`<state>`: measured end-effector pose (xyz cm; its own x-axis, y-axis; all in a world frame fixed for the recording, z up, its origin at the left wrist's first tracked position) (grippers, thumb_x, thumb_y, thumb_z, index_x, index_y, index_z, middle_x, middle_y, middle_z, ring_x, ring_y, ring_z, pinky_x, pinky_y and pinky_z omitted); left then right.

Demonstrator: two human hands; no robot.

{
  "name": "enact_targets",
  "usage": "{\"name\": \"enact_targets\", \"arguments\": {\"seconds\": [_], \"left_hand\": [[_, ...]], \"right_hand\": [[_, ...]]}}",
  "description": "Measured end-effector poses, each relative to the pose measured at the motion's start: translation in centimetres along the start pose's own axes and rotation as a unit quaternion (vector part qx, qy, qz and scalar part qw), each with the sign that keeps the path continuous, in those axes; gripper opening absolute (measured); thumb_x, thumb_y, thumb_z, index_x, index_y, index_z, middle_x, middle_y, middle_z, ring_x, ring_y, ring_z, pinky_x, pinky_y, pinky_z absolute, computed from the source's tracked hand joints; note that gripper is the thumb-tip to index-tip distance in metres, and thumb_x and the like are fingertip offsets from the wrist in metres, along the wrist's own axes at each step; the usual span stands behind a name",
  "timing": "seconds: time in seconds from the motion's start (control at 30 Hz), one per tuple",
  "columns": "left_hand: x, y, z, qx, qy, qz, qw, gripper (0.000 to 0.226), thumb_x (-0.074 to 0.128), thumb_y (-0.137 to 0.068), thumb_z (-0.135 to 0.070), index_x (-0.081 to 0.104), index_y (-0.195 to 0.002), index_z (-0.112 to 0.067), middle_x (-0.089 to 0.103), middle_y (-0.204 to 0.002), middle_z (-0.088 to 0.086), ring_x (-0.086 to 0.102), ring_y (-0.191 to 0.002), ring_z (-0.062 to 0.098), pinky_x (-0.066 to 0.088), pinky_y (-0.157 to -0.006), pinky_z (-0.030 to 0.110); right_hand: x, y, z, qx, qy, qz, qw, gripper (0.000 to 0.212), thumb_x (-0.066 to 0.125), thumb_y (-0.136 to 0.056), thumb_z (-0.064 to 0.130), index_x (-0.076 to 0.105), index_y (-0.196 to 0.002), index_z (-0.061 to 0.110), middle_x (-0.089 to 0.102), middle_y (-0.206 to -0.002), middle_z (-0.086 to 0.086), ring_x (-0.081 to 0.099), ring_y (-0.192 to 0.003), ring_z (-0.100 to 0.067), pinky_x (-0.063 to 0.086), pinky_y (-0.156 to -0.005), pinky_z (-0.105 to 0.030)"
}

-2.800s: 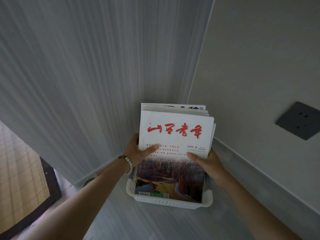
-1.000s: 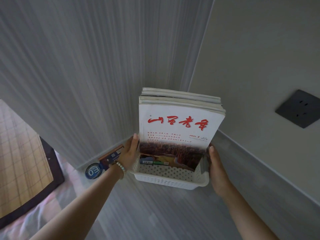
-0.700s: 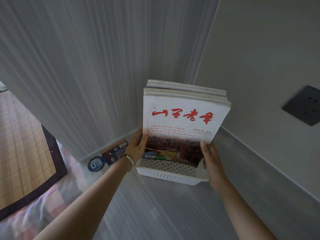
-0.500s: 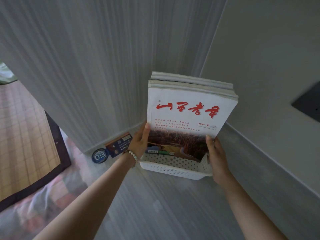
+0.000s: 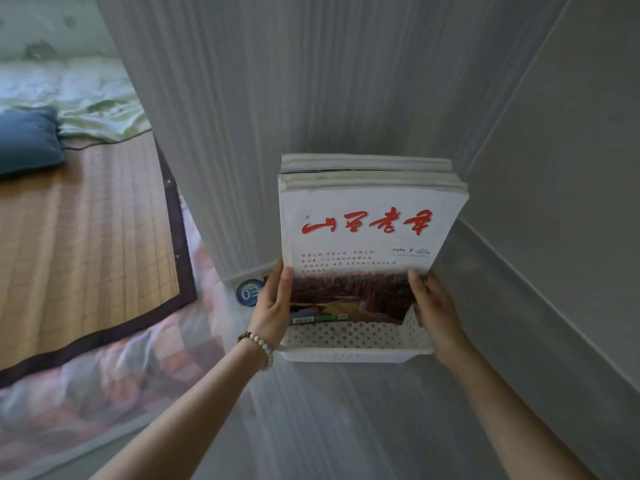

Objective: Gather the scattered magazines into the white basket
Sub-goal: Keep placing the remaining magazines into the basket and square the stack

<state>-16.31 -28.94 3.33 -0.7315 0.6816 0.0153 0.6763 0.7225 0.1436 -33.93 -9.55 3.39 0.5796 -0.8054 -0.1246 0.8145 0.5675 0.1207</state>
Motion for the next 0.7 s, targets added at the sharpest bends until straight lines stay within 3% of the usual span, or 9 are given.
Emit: {"name": "enact_targets", "arguments": {"seconds": [0.1,0.23,0.3,0.37,0.43,0.5,0.57,0.63,0.7], "left_hand": [[-3.1,1.2,-0.1,0.015,-0.006,-0.051,0.999,0.051,0.031,-0.093,-0.037,0.041,-0.132,-0.006,0.048,-0.136,0.014,0.043,-0.127,0.021,0.032,-0.111,0.041],[-7.0,3.0,-0.5,0.040,-0.016,-0.111,0.993,0.052,0.030,-0.091,-0.035,0.039,-0.134,-0.007,0.048,-0.135,0.015,0.041,-0.130,0.023,0.033,-0.110,0.042],[-8.5,3.7,-0.4,0.042,-0.024,-0.133,0.990,0.050,0.030,-0.092,-0.036,0.040,-0.133,-0.008,0.049,-0.133,0.015,0.043,-0.128,0.024,0.036,-0.106,0.036],[-9.6,4.0,-0.1,0.034,-0.029,-0.155,0.987,0.048,0.029,-0.094,-0.035,0.038,-0.135,-0.012,0.048,-0.135,0.014,0.043,-0.127,0.022,0.039,-0.097,0.022],[-10.0,4.0,0.1,0.028,-0.017,-0.163,0.986,0.048,0.030,-0.094,-0.034,0.035,-0.138,-0.016,0.045,-0.139,0.011,0.041,-0.128,0.019,0.041,-0.083,0.003],[-10.2,3.7,0.3,0.027,-0.012,-0.167,0.986,0.049,0.033,-0.092,-0.038,0.033,-0.139,-0.024,0.042,-0.141,0.006,0.039,-0.128,0.014,0.039,-0.071,-0.007],[-10.4,3.3,0.5,0.023,-0.020,-0.175,0.984,0.052,0.038,-0.089,-0.044,0.029,-0.139,-0.033,0.039,-0.142,0.003,0.036,-0.124,0.009,0.037,-0.072,-0.008],[-10.2,3.2,1.1,0.026,0.000,-0.178,0.984,0.058,0.042,-0.086,-0.045,0.024,-0.140,-0.036,0.034,-0.146,0.006,0.033,-0.131,0.013,0.038,-0.101,0.014],[-9.6,3.1,1.5,0.035,0.012,-0.171,0.985,0.060,0.044,-0.085,-0.046,0.025,-0.141,-0.034,0.039,-0.140,0.011,0.036,-0.132,0.024,0.033,-0.110,0.045]], "right_hand": [[3.4,-1.0,0.6,-0.013,0.004,0.050,0.999,0.050,0.053,-0.080,0.058,0.054,-0.126,0.038,0.057,-0.129,0.019,0.050,-0.122,-0.001,0.042,-0.103,-0.030],[7.8,-1.4,1.5,-0.020,0.010,0.119,0.993,0.043,0.055,-0.077,0.060,0.055,-0.118,0.049,0.058,-0.117,0.033,0.050,-0.106,0.020,0.042,-0.076,0.000],[9.7,-1.8,1.8,-0.028,0.012,0.142,0.989,0.048,0.056,-0.077,0.060,0.054,-0.122,0.044,0.058,-0.122,0.027,0.050,-0.113,0.014,0.044,-0.084,-0.005],[11.2,-2.6,2.1,-0.033,0.011,0.160,0.986,0.054,0.056,-0.077,0.059,0.054,-0.126,0.037,0.058,-0.128,0.018,0.050,-0.121,0.001,0.042,-0.101,-0.023],[12.2,-3.5,2.6,-0.029,0.018,0.178,0.983,0.059,0.057,-0.075,0.063,0.054,-0.127,0.035,0.059,-0.129,0.013,0.050,-0.124,-0.006,0.039,-0.107,-0.035],[12.7,-4.5,3.2,-0.033,0.029,0.194,0.980,0.065,0.059,-0.070,0.069,0.055,-0.126,0.035,0.060,-0.128,0.015,0.051,-0.123,-0.005,0.039,-0.107,-0.036],[12.6,-5.3,3.3,-0.037,0.032,0.194,0.980,0.067,0.062,-0.067,0.071,0.057,-0.123,0.036,0.063,-0.123,0.016,0.055,-0.118,-0.004,0.043,-0.103,-0.034],[12.2,-5.5,3.0,-0.048,0.037,0.187,0.981,0.066,0.064,-0.065,0.071,0.060,-0.120,0.035,0.067,-0.114,0.015,0.060,-0.108,-0.003,0.047,-0.093,-0.031],[11.9,-5.5,2.6,-0.060,0.034,0.177,0.982,0.062,0.066,-0.068,0.066,0.060,-0.120,0.033,0.067,-0.115,0.013,0.060,-0.109,-0.005,0.046,-0.093,-0.030]]}}
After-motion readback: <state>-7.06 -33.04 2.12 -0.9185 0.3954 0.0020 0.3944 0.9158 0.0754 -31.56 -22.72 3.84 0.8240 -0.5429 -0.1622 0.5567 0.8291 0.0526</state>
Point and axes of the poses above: each hand's wrist, its own y-axis away from the middle knuckle, its own x-axis out of the palm, z = x × y, the point moved 7 cm from there along -y, towards the middle knuckle
